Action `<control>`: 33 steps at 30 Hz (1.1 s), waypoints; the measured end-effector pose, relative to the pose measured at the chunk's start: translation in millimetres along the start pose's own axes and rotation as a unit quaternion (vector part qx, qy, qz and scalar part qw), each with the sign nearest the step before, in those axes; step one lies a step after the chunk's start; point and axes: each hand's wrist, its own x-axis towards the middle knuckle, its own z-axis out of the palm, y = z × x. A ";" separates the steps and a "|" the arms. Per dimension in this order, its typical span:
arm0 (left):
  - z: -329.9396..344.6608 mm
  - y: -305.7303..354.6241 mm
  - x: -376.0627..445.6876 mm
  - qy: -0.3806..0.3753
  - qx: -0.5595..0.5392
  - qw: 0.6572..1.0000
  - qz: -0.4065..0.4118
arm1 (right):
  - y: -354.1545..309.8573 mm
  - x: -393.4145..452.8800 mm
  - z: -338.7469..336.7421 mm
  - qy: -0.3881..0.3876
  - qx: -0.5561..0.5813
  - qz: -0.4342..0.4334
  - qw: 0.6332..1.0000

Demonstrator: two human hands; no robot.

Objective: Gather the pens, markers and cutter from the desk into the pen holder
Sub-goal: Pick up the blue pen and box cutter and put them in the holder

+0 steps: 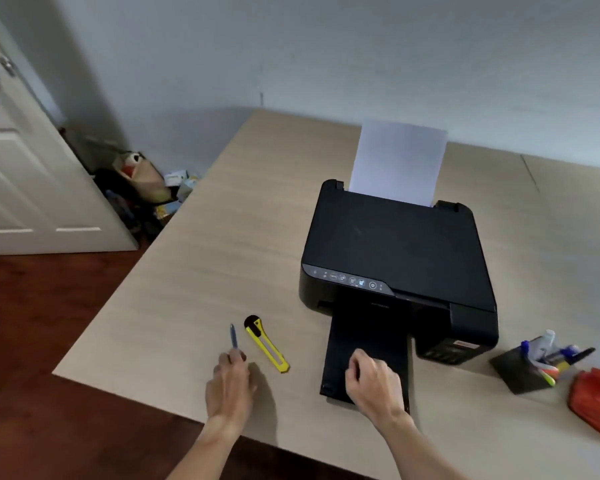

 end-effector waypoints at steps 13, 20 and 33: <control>-19.1 -69.5 15.6 -0.048 0.010 0.997 -0.067 | -116.5 26.5 106.2 -0.072 -0.124 -0.044 0.989; -37.0 -69.9 23.6 -0.091 0.003 0.995 -0.031 | -124.6 30.0 94.7 -0.078 -0.145 -0.062 0.984; -77.8 45.4 28.4 0.058 -0.176 0.937 0.297 | -26.1 2.2 -12.8 0.117 0.035 -0.173 0.977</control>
